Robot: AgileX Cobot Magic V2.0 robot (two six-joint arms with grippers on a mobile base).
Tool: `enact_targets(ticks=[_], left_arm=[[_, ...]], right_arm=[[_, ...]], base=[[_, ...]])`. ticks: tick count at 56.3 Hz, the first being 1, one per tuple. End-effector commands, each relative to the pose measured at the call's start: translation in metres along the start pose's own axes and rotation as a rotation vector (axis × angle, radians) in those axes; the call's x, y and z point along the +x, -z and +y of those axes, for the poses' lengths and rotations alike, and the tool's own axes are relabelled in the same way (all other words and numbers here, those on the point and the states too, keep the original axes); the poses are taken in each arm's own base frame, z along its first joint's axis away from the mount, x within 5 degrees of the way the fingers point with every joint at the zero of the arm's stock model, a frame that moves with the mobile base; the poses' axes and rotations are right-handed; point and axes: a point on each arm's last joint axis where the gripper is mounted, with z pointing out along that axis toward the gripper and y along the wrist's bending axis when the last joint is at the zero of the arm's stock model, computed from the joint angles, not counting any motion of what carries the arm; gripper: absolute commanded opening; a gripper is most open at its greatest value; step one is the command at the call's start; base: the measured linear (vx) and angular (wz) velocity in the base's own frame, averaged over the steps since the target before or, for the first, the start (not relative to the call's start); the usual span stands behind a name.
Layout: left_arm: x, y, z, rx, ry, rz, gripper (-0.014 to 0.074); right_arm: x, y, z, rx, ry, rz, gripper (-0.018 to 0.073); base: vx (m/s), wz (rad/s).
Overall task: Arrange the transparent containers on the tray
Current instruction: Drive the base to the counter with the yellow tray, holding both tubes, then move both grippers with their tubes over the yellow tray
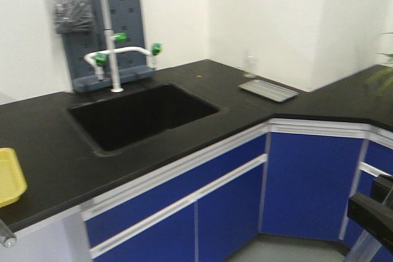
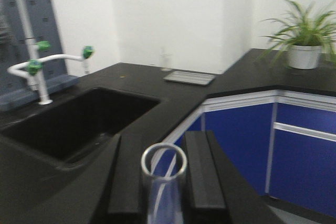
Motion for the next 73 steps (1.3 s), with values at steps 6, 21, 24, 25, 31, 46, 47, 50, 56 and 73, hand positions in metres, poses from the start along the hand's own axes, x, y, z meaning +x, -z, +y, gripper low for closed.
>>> enact_targets(ticks=[6,21,24,25,31,46,47,50,56,73], left_arm=[[-0.0175,0.0018,-0.0033,0.029,0.006,-0.11,0.0111],[-0.0175,0.0018,-0.0033,0.029,0.006,-0.11,0.0111],[-0.0175,0.0018,-0.0033,0.029,0.006,-0.11,0.0111],[-0.0175,0.0018,-0.0033,0.029,0.006,-0.11,0.0111],[-0.0175,0.0018,-0.0033,0.029,0.006,-0.11,0.0111],[-0.0175,0.0018,-0.0033,0.029,0.006,-0.11,0.0111],[-0.0175,0.0018,-0.0033,0.029,0.006,-0.11,0.0111],[-0.0175,0.0018,-0.0033,0.029,0.006,-0.11,0.0111],[-0.0175,0.0018,-0.0033,0.029,0.006,-0.11,0.0111],[-0.0175,0.0018,-0.0033,0.029,0.006,-0.11,0.0111]], right_arm=[[-0.0159,0.0026,-0.002,0.011,0.016,-0.108,-0.0011],[-0.0159,0.0026,-0.002,0.011,0.016,-0.108,-0.0011],[-0.0159,0.0026,-0.002,0.011,0.016,-0.108,-0.0011],[-0.0159,0.0026,-0.002,0.011,0.016,-0.108,-0.0011],[-0.0159,0.0026,-0.002,0.011,0.016,-0.108,-0.0011],[-0.0159,0.0026,-0.002,0.011,0.016,-0.108,-0.0011],[-0.0159,0.0026,-0.002,0.011,0.016,-0.108,-0.0011],[-0.0159,0.0026,-0.002,0.011,0.016,-0.108,-0.0011],[-0.0159,0.0026,-0.002,0.011,0.016,-0.108,-0.0011],[-0.0159,0.0026,-0.002,0.011,0.016,-0.108,-0.0011]], base=[[0.13,0.55],[0.14,0.55],[0.15,0.57],[0.15,0.57],[0.16,0.58],[0.17,0.5],[0.17,0.43],[0.18,0.41],[0.18,0.37],[0.22,0.24]])
